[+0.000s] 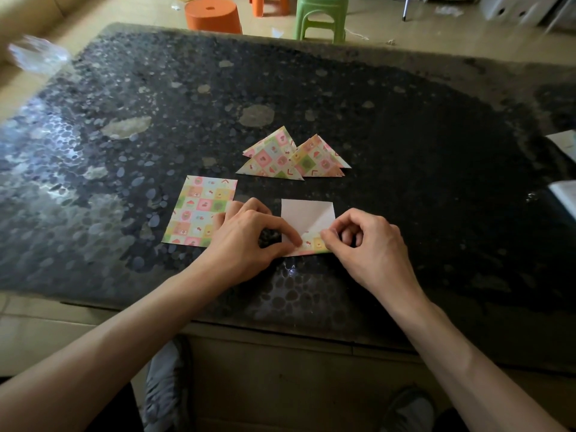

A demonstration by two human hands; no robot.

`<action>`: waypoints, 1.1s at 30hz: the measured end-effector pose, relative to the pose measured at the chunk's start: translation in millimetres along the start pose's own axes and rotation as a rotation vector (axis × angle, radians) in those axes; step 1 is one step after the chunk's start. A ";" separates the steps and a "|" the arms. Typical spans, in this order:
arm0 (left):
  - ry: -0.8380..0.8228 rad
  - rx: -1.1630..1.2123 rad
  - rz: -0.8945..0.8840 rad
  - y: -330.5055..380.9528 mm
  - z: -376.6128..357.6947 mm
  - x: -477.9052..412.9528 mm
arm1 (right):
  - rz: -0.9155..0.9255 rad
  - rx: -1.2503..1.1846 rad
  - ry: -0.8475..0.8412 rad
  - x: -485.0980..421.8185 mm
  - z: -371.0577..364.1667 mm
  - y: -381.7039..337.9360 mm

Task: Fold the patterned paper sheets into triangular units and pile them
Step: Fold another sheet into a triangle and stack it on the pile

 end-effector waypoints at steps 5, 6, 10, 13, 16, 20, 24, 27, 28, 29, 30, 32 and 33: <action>-0.022 -0.025 -0.012 0.7 0.9 -2.4 | 0.016 -0.026 0.012 2.4 0.5 -1.0; -0.013 -0.027 -0.017 0.7 1.0 -2.5 | 0.025 -0.025 0.017 3.1 0.7 -1.4; -0.011 -0.047 -0.029 -0.3 0.2 -2.0 | 0.083 0.022 0.047 6.9 -1.4 -3.9; -0.010 -0.067 -0.033 -0.6 0.5 -3.3 | 0.116 0.054 0.065 8.5 -3.8 -3.9; 0.005 -0.074 -0.039 0.0 1.4 -3.5 | 0.144 0.085 0.059 10.8 -5.6 -5.4; 0.008 -0.063 -0.046 -0.3 1.3 -2.8 | 0.204 0.182 0.043 16.7 -13.2 -11.6; 0.005 -0.063 -0.045 -1.1 1.1 -3.4 | 0.199 0.182 0.039 15.3 -15.7 -9.2; 0.009 -0.061 -0.048 -1.2 0.5 -3.3 | 0.196 0.171 0.038 14.6 -15.7 -7.5; 0.012 -0.060 -0.049 -1.5 0.4 -3.4 | 0.197 0.172 0.040 14.5 -15.6 -7.4; 0.014 -0.058 -0.050 -1.9 0.4 -3.3 | 0.197 0.171 0.041 14.7 -15.8 -7.3; 0.016 -0.057 -0.049 -2.3 0.3 -3.3 | 0.196 0.169 0.042 14.6 -15.6 -7.5; 0.015 -0.055 -0.047 -3.0 0.2 -3.7 | 0.195 0.170 0.042 14.6 -15.6 -7.6; 0.012 -0.055 -0.046 -3.1 0.2 -3.8 | 0.195 0.172 0.041 14.5 -15.7 -7.6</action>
Point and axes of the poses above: each hand's wrist, its own x-axis away from the middle knuckle, its own z-axis out of the back of the hand, y = z × x, the point moved 7 cm from there along -x, towards the middle knuckle, and after that the axes turned 5 degrees about -x, right-handed, at the moved point
